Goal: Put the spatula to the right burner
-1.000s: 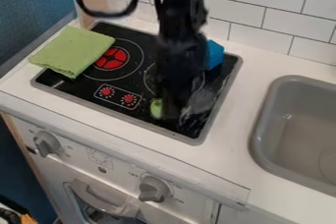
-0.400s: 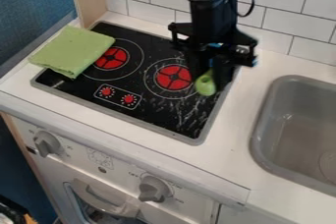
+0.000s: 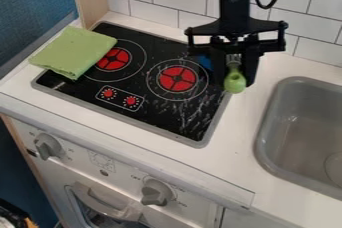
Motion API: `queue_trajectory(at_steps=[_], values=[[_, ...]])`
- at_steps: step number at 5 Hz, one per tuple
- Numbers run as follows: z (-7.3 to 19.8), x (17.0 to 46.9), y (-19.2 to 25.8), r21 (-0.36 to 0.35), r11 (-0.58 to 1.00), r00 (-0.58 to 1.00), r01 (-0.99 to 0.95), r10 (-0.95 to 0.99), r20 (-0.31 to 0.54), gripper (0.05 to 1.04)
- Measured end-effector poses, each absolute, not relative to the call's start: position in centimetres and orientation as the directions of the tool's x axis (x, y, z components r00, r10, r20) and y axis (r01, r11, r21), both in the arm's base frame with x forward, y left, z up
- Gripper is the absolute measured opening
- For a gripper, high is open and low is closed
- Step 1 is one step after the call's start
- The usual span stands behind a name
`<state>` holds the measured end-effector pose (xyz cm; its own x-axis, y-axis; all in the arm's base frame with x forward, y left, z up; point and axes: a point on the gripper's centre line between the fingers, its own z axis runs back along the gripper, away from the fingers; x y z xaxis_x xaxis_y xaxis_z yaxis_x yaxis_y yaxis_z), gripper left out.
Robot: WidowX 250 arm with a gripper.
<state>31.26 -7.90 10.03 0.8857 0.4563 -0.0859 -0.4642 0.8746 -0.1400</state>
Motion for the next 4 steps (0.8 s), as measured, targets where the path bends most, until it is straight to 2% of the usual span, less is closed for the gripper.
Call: queue_trajectory(at_steps=[2,4], values=[[9.2,32.8,-8.6,-0.065,0.591,0.594,-0.804,0.795,-0.124,0.375],[7.2,35.8,-9.5,-0.055,0.548,0.545,-0.835,0.808,-0.226,0.375]])
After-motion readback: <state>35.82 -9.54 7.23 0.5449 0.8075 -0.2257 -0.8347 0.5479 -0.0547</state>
